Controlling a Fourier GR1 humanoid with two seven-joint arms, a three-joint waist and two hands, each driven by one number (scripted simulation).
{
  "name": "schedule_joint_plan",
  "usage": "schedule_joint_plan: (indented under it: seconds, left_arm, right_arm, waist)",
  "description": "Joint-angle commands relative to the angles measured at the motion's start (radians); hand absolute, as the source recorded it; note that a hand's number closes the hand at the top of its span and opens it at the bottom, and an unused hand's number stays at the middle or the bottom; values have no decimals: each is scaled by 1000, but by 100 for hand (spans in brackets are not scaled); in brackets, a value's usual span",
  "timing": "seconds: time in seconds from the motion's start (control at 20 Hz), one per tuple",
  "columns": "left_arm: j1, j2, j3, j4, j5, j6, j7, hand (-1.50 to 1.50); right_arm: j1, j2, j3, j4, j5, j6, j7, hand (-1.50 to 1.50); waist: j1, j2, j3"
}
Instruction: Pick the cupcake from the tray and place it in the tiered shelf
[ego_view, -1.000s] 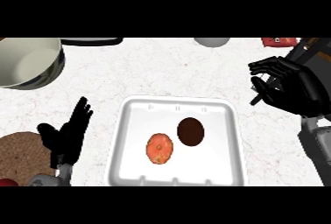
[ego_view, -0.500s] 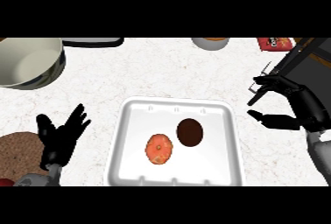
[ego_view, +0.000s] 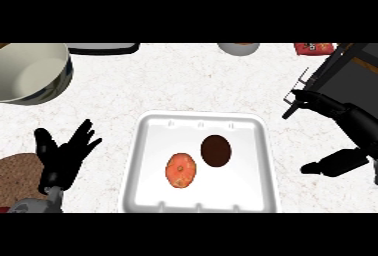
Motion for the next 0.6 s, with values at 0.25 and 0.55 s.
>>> schedule_joint_plan:
  seconds: [0.25,0.55]
  left_arm:
    - [-14,-24,13,53,-25,-34,-6,0]
    - [-32,-8,55,68,-28,-64,-4,0]
  right_arm:
    - [-159,87,152,-222,110,-95,527,-150]
    - [-267,200,250,-234,284,-167,779,-150]
  waist:
    - [11,6,-1]
    - [11,6,0]
